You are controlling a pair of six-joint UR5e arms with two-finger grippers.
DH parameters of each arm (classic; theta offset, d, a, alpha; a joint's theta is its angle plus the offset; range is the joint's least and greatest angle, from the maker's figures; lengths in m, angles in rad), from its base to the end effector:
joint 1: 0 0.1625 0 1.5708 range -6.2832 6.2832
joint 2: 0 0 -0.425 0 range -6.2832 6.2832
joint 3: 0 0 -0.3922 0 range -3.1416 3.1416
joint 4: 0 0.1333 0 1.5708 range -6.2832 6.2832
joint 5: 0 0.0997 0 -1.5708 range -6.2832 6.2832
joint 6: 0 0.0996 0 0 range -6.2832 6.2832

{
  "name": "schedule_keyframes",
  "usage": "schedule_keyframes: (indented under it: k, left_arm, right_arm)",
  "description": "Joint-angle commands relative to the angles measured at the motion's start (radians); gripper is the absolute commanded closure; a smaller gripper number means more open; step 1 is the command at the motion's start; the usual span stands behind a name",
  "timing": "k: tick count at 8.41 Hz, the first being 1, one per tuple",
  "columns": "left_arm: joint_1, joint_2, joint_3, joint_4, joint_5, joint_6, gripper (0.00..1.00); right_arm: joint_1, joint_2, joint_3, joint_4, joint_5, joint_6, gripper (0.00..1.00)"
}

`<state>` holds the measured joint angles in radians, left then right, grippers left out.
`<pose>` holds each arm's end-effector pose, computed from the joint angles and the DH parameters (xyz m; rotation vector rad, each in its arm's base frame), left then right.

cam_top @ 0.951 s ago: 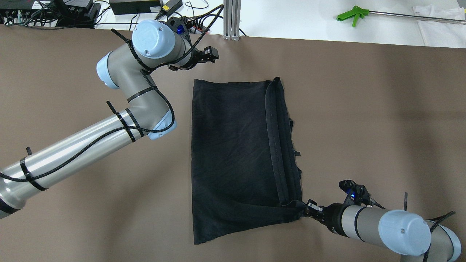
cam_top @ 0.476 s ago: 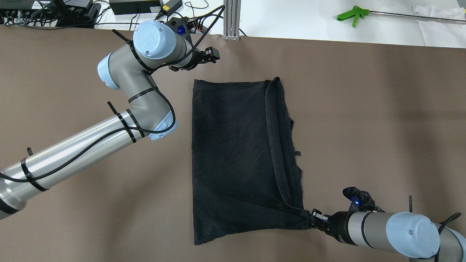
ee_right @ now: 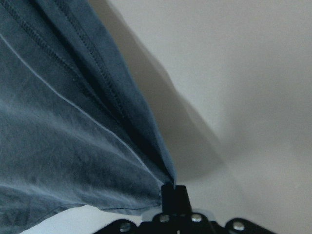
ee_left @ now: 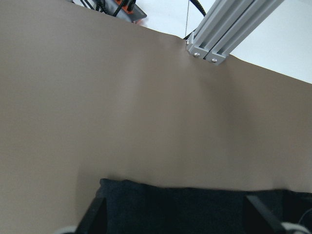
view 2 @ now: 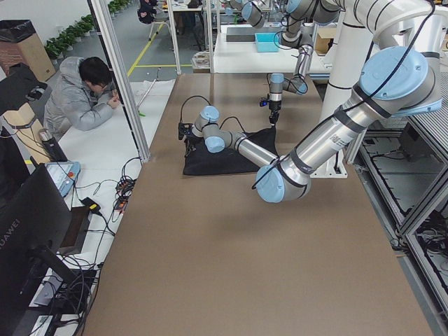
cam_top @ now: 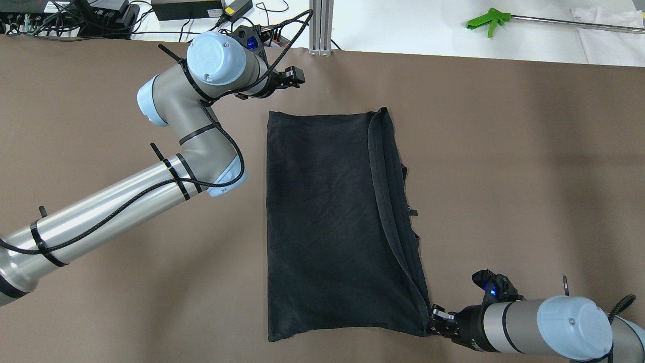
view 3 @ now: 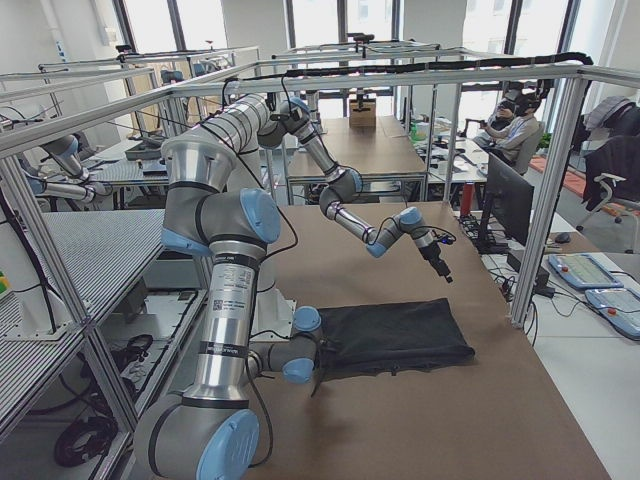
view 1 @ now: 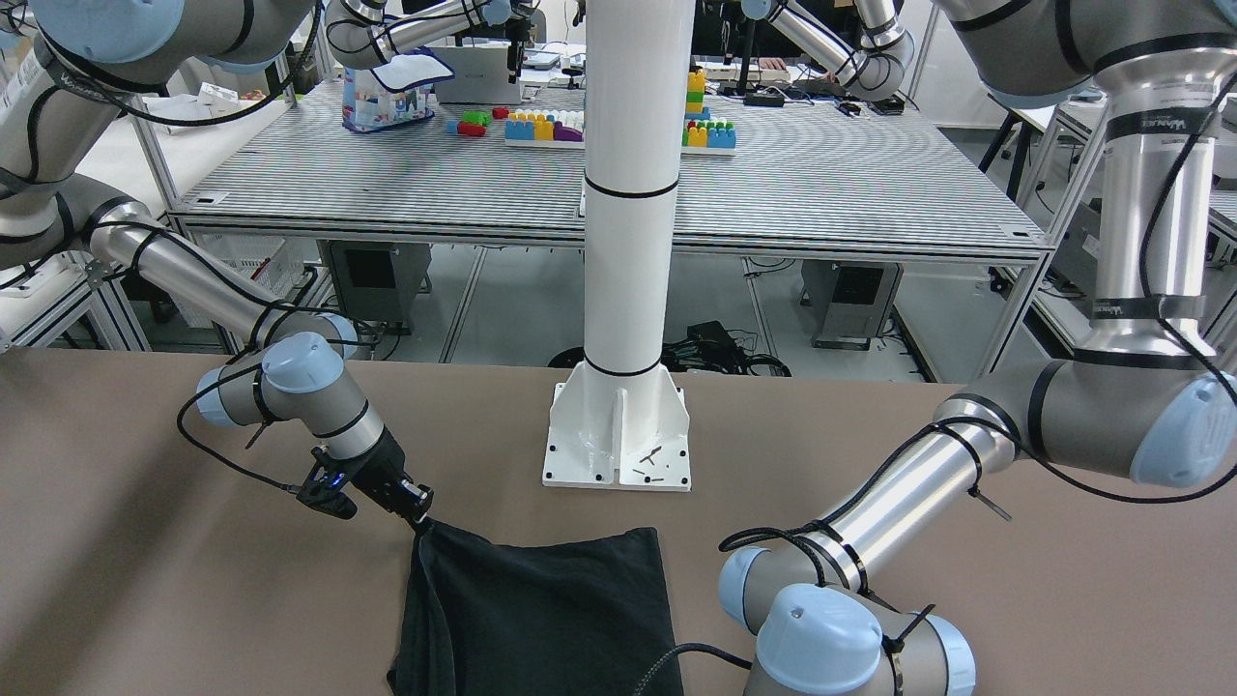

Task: Fold clothes
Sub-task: 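Release the corner and move the right gripper along the shirt edge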

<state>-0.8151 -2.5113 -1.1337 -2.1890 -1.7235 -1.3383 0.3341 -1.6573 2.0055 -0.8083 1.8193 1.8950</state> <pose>0.4756 -0.6770 0.1767 0.4456 1.0465 -0.4335 -0.4015 -0.2545 0.4056 -0.2188 -1.1155 0.4488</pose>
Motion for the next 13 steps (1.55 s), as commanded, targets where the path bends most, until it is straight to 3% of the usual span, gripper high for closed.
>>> schedule_keyframes:
  k: [1, 2, 3, 4, 8, 11, 12, 13]
  left_arm:
    - [0.004, 0.000, 0.000, 0.000, 0.001, -0.001, 0.00]
    - [0.004, 0.000, 0.000, 0.000, 0.001, 0.001, 0.00]
    - [0.004, 0.000, 0.000, 0.002, 0.001, 0.001, 0.00]
    - [0.004, 0.000, 0.002, 0.002, 0.001, 0.001, 0.00]
    - [0.004, 0.000, 0.002, 0.000, 0.001, 0.001, 0.00]
    - [0.004, 0.000, 0.002, 0.000, 0.001, -0.001, 0.00]
    - [0.004, -0.001, 0.002, -0.003, -0.001, -0.001, 0.00]
    - [0.004, -0.006, -0.001, 0.000, -0.001, -0.002, 0.00]
  right_arm:
    - [-0.044, -0.012, 0.018, 0.001, 0.011, 0.004, 1.00]
    - [-0.052, -0.012, 0.018, 0.000, 0.011, 0.004, 0.98]
    - [-0.052, -0.012, 0.019, 0.000, 0.011, 0.004, 0.90]
    - [-0.053, -0.013, 0.018, 0.000, 0.009, 0.003, 0.08]
    - [0.018, 0.023, -0.002, -0.040, 0.005, -0.118, 0.05]
    - [0.173, 0.212, -0.008, -0.281, -0.003, -0.290, 0.05]
    - [0.209, 0.265, -0.033, -0.348, -0.040, -0.365, 0.05]
    - [0.218, 0.290, -0.069, -0.344, -0.151, -0.483, 0.05]
